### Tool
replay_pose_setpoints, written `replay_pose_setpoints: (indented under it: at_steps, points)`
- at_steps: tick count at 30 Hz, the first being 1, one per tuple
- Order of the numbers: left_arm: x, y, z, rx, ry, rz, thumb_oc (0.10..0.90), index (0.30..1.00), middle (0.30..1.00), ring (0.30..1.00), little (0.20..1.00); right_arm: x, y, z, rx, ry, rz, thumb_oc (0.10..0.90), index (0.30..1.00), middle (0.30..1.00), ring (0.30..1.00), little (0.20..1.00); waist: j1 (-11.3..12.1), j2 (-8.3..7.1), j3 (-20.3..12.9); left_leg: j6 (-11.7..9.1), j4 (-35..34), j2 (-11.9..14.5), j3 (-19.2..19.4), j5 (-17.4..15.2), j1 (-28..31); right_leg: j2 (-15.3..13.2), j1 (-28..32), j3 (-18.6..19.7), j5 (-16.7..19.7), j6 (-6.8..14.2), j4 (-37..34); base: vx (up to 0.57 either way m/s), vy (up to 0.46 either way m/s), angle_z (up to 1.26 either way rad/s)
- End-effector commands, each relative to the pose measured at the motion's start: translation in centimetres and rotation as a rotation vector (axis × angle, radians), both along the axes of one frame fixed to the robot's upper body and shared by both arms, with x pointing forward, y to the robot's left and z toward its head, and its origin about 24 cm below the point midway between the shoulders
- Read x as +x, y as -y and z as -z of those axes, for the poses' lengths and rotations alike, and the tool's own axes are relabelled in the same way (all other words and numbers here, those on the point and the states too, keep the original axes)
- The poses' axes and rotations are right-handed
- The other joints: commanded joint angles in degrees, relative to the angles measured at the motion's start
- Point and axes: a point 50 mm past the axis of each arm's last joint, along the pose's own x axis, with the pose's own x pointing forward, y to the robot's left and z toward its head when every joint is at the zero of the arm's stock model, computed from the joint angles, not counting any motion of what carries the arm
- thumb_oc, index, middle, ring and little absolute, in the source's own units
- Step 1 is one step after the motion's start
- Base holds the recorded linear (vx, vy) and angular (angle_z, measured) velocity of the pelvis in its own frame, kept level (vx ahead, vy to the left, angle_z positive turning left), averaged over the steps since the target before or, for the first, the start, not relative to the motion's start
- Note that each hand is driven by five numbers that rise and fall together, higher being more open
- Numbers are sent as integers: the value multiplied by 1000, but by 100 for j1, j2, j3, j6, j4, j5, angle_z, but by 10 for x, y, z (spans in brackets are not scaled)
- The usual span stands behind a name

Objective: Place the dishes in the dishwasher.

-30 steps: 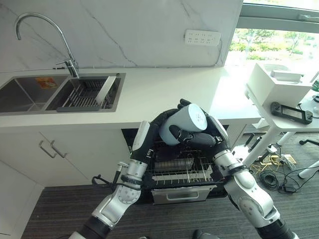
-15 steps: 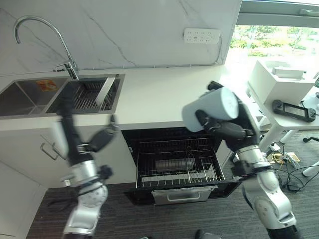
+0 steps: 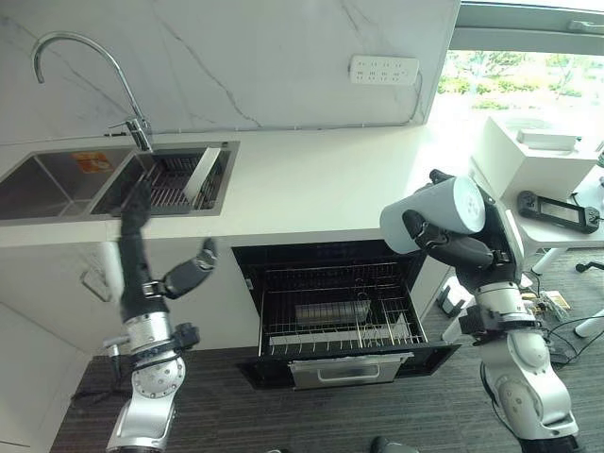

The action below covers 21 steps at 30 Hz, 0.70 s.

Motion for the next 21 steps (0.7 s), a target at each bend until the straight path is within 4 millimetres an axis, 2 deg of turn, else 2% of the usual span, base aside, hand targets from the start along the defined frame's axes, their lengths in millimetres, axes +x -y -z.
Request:
replay_pose_setpoints:
  at_steps: [1,6,9,16,18,19,21]
  points:
    - [14,18,-28,101,-11,216,800,900,900,900,900,-4,10,-42,-24,255,38,400,300,300,300,300,-56,54,-157,-246,122,143,-599,-844,215,8,327,117,-1000,382,237,0,0,0]
    - [18,28,6,170,-366,394,800,900,900,900,900,-4,15,-45,-36,249,34,400,300,300,300,300,-123,134,-91,-224,122,167,-522,-817,215,37,283,134,-968,407,237,-20,1,-4]
    - [18,36,18,182,-515,478,800,900,900,900,900,-3,14,-48,-43,252,18,400,300,300,300,300,-172,202,-51,-212,122,185,-456,-798,221,51,260,133,-953,423,237,-25,14,-17]
    - [21,56,32,219,-659,604,800,900,900,900,900,1,5,-46,-47,245,-19,400,300,300,300,300,-295,270,-1,-205,122,229,-353,-822,299,94,288,214,-982,455,237,1,2,-3]
    - [23,65,41,206,-701,618,800,900,900,900,900,2,2,-46,-46,243,-30,400,300,300,300,300,-333,275,6,-199,122,239,-324,-827,321,103,295,234,-984,458,237,-5,-5,-12]
    - [26,72,55,227,-753,608,800,900,900,900,900,4,-2,-47,-48,242,-48,400,300,300,300,300,-397,265,1,-197,122,247,-287,-833,336,123,295,268,-990,459,237,-5,-8,-11]
    - [29,77,62,233,-774,599,800,900,900,900,900,5,-4,-47,-49,242,-55,400,300,300,300,300,-417,253,-6,-191,122,247,-269,-846,343,134,293,277,-996,463,237,-3,-5,-3]
